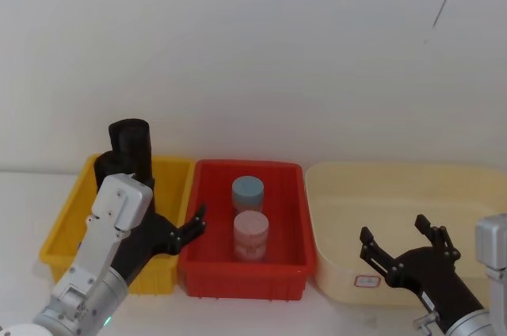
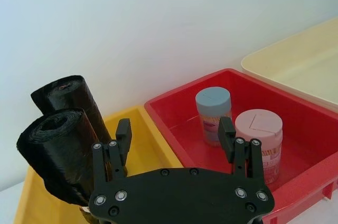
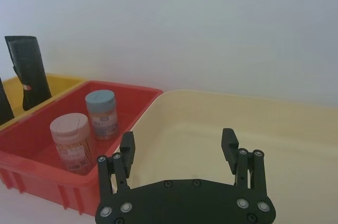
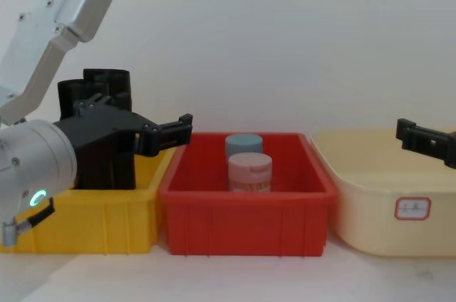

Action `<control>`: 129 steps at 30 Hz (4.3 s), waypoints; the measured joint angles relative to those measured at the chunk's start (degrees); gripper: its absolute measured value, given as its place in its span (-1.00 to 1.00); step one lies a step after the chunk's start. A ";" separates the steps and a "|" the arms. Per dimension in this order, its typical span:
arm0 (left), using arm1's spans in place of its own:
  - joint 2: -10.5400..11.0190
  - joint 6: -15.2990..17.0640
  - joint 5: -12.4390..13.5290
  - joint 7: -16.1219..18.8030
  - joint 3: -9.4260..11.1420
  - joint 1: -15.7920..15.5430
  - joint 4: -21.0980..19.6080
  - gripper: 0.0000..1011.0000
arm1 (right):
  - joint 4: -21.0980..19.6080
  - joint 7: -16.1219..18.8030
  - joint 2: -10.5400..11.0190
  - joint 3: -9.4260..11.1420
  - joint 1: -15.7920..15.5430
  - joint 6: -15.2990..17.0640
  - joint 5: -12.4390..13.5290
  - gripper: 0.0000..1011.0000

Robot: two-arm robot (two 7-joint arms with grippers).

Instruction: Pick up the garbage bag with the one hand and transfer it to the other hand.

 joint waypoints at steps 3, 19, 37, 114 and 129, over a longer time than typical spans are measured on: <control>0.00 0.00 0.01 0.00 0.00 0.00 0.00 0.98 | 0.00 0.00 0.00 0.00 0.00 0.00 0.00 0.98; 0.00 0.00 0.00 0.00 0.00 0.00 0.00 0.98 | 0.00 0.00 0.00 0.00 0.00 0.00 0.00 0.98; 1.01 0.44 0.87 0.87 -0.92 2.05 -1.81 0.98 | 0.00 0.00 0.00 0.00 0.00 0.00 0.00 0.98; -5.87 -1.26 -1.59 1.99 -9.45 -0.45 7.25 0.98 | 0.00 0.00 0.00 0.00 0.00 0.00 0.00 0.98; -7.11 -1.91 -0.97 0.82 -9.68 -2.80 9.93 0.42 | 0.00 0.00 0.00 0.00 0.00 0.00 0.00 0.98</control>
